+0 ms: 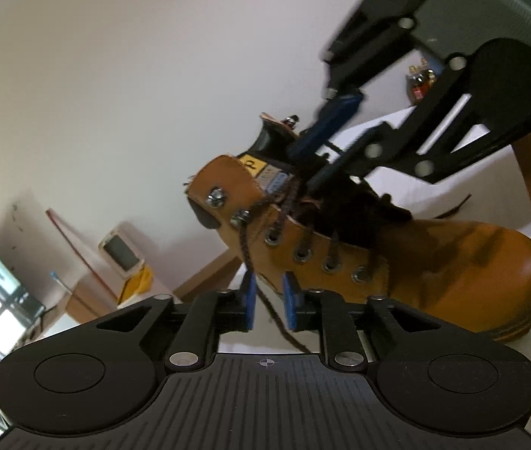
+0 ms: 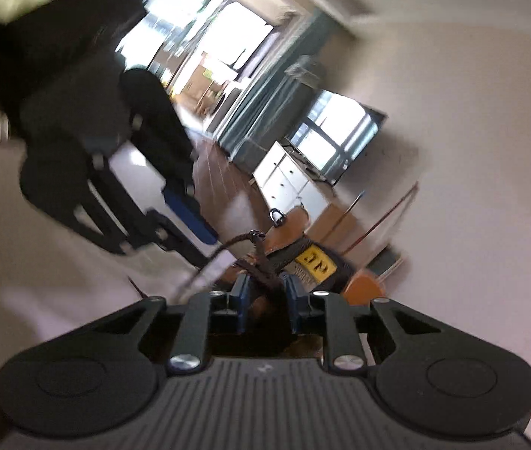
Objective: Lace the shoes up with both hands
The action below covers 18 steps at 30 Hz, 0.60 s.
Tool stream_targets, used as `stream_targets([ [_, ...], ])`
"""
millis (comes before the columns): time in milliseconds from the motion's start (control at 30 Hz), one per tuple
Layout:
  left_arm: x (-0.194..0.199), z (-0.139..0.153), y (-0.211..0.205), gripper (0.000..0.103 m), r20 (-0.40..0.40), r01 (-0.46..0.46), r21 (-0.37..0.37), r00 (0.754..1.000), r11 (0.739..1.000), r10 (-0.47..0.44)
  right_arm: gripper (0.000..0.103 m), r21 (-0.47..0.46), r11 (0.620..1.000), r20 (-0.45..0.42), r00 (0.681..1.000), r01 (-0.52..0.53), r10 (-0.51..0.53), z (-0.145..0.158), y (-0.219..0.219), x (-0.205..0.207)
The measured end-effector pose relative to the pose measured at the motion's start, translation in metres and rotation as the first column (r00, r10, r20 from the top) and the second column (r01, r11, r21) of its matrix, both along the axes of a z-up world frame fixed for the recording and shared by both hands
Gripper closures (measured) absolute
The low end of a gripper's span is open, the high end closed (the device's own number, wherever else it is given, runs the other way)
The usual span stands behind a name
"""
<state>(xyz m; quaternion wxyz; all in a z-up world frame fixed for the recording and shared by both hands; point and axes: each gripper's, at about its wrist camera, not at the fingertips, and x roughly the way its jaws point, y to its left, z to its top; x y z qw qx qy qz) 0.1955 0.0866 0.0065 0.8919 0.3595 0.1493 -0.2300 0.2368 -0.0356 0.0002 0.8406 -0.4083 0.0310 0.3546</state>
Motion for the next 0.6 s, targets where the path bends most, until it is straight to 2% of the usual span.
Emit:
stream_targets([
  [133,0.009,-0.002,0.001,0.077,0.007,-0.010,-0.029,1.000,1.000,0.010,0.084,-0.173,0.985,0.138,0.990,0.004,0.020,-0.021,0.015,-0.006],
  [200,0.013,-0.001,0.002,0.077,0.009,-0.011,-0.050,1.000,0.999,0.011,0.090,-0.223,0.975,0.186,0.982,0.009,0.033,-0.030,0.021,-0.008],
  [233,0.015,0.000,0.003,0.076,0.009,-0.010,-0.062,1.000,0.998,0.011,0.097,-0.232,0.973,0.204,0.978,0.013,0.036,-0.034,0.022,-0.008],
  [267,0.019,0.001,0.002,0.075,0.006,-0.008,-0.074,1.000,0.997,0.009,0.098,-0.242,0.970,0.223,0.974,0.017,0.038,-0.038,0.023,-0.008],
  [400,0.023,0.001,0.004,0.076,0.000,-0.004,-0.064,1.000,0.998,0.004,0.100,-0.249,0.968,0.227,0.973,0.031,0.028,-0.049,0.022,-0.008],
  [433,0.023,0.001,0.004,0.080,-0.001,-0.004,-0.063,1.000,0.998,0.003,0.100,-0.247,0.968,0.231,0.973,0.034,0.025,-0.050,0.021,-0.008],
  [467,0.024,0.000,0.004,0.093,-0.008,-0.001,-0.060,1.000,0.998,0.001,0.101,-0.245,0.969,0.244,0.969,0.036,0.026,-0.051,0.019,-0.008],
  [500,0.025,-0.001,0.003,0.097,-0.011,-0.001,-0.057,1.000,0.998,0.000,0.101,-0.240,0.970,0.253,0.967,0.042,0.021,-0.051,0.018,-0.009],
  [600,0.026,-0.004,0.002,0.099,-0.014,0.002,-0.054,1.000,0.999,-0.002,0.103,-0.170,0.981,0.259,0.965,0.096,-0.049,-0.041,0.010,-0.001],
])
